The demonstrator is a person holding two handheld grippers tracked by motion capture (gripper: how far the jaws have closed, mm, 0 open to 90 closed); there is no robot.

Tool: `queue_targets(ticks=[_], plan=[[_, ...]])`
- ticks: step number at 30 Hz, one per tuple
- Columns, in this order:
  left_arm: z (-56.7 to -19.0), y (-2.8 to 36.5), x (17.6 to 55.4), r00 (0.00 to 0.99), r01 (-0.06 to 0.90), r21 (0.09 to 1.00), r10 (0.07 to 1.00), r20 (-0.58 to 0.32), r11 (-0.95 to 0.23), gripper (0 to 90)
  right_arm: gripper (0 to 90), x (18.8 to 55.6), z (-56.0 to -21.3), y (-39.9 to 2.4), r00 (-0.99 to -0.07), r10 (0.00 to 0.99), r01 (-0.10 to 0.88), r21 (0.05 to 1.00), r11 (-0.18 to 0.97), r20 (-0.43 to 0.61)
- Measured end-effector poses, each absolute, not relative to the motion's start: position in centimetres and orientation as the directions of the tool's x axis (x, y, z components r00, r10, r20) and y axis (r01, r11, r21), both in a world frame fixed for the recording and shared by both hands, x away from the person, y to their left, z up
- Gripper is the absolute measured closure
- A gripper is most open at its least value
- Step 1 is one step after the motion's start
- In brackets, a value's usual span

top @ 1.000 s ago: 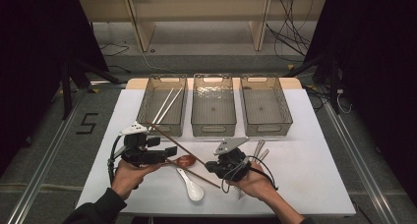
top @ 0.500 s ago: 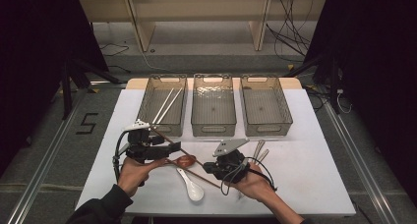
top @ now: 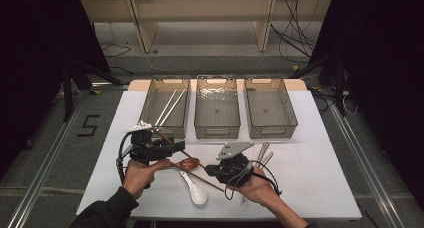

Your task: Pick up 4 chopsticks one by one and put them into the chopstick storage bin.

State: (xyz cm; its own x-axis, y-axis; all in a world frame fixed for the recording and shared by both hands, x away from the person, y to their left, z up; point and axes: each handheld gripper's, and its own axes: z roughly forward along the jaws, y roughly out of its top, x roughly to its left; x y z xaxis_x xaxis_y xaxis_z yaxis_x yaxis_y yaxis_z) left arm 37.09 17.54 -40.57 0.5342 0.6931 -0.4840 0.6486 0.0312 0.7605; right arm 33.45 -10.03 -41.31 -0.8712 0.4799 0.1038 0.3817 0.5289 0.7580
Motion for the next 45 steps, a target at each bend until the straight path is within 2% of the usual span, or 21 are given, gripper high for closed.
queue_targets(ticks=[13,19,30,32,34,38,45], plan=[[-40.6,17.7,37.2,0.545,0.66,0.747,0.638,-0.544,0.073,62.9,87.1,33.4,-41.4,-10.1,-0.875,0.473,0.375,0.769,0.518,0.108],[-40.5,17.8,37.4,0.544,0.675,0.731,0.604,-0.583,0.097,68.1,87.1,33.5,-41.4,-10.1,-0.874,0.472,0.379,0.77,0.513,0.115],[-40.2,17.9,37.6,0.544,0.724,0.672,0.47,-0.695,0.157,81.0,86.0,33.6,-41.9,-9.9,-0.872,0.473,0.386,0.771,0.507,0.126],[-40.0,17.6,37.6,0.551,0.726,0.671,0.456,-0.699,0.151,83.0,84.6,33.7,-42.0,-9.9,-0.867,0.483,0.392,0.765,0.512,0.121],[-39.5,17.4,37.4,0.575,0.698,0.708,0.506,-0.643,0.108,83.4,82.5,33.8,-42.0,-10.1,-0.864,0.485,0.404,0.762,0.507,0.135],[-39.1,17.8,37.7,0.572,0.689,0.717,0.531,-0.625,0.102,83.5,76.5,33.9,-41.7,-10.5,-0.863,0.484,0.404,0.774,0.487,0.145],[-37.8,18.9,38.6,0.585,0.669,0.74,0.561,-0.585,0.074,83.4,56.1,34.1,-41.5,-10.9,-0.851,0.506,0.418,0.766,0.488,0.142]])
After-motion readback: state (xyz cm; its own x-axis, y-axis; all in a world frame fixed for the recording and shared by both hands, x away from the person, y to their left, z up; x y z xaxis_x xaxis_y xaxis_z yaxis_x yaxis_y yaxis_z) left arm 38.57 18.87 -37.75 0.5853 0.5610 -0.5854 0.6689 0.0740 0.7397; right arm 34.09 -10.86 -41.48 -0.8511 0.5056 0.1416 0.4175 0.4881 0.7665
